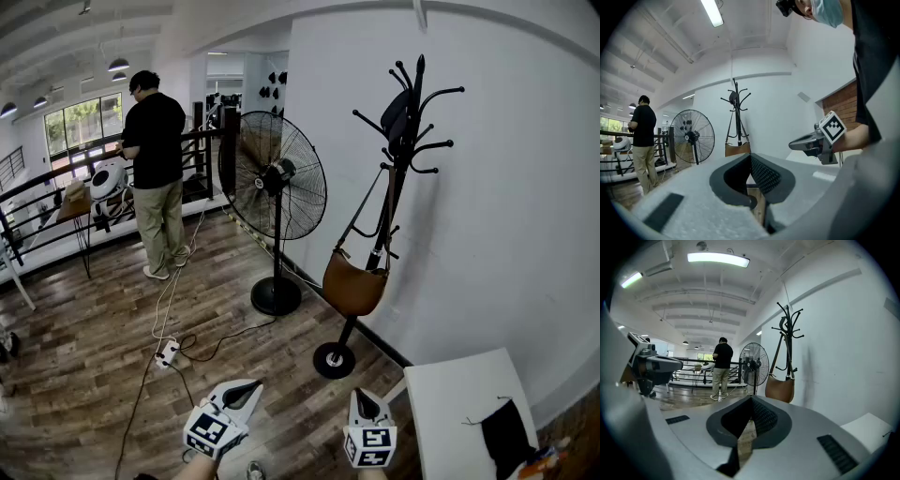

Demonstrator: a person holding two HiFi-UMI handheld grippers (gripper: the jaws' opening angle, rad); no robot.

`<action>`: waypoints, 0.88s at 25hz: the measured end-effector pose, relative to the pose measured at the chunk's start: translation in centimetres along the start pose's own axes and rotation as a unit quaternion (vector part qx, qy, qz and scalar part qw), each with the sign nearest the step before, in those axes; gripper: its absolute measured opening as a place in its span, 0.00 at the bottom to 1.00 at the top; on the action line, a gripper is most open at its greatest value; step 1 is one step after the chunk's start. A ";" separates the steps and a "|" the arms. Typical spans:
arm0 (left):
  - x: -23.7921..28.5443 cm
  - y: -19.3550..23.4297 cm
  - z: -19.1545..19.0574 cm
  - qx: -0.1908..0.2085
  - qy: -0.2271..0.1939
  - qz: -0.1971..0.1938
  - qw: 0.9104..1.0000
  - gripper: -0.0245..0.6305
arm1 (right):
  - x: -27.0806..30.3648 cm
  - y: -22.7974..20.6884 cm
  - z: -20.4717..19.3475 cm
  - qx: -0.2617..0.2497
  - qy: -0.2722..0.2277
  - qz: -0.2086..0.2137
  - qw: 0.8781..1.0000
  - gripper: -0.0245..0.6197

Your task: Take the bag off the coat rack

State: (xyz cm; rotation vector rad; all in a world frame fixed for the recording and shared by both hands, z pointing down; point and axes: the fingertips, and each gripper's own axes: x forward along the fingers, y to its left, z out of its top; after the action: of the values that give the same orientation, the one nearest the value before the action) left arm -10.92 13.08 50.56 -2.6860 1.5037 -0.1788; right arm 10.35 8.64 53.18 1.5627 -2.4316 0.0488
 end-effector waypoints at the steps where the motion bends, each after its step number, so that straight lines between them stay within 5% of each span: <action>1: 0.1 0.3 -0.1 -0.002 -0.001 -0.001 1.000 0.04 | 0.2 0.2 0.1 0.001 -0.001 0.001 1.000 0.04; 10: 1.2 2.2 -0.4 -0.001 -0.014 -0.015 1.000 0.05 | 2.5 1.1 1.4 0.041 -0.037 0.010 0.998 0.04; 13: 1.7 2.9 -0.4 0.000 -0.020 -0.028 0.999 0.05 | 3.2 1.7 2.3 0.051 -0.060 0.017 0.997 0.14; 15: 2.2 3.5 -0.4 0.000 -0.021 -0.036 0.999 0.24 | 3.8 1.9 2.7 0.055 -0.068 0.014 0.996 0.18; 22: 3.5 5.9 -0.4 0.002 -0.025 -0.069 0.997 0.32 | 5.5 2.7 3.6 0.068 -0.075 -0.006 0.995 0.26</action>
State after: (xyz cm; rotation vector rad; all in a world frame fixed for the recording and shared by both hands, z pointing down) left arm -14.12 7.03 50.59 -2.7683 1.3045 -0.1191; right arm 5.03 4.32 51.26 1.6950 -2.5828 0.1000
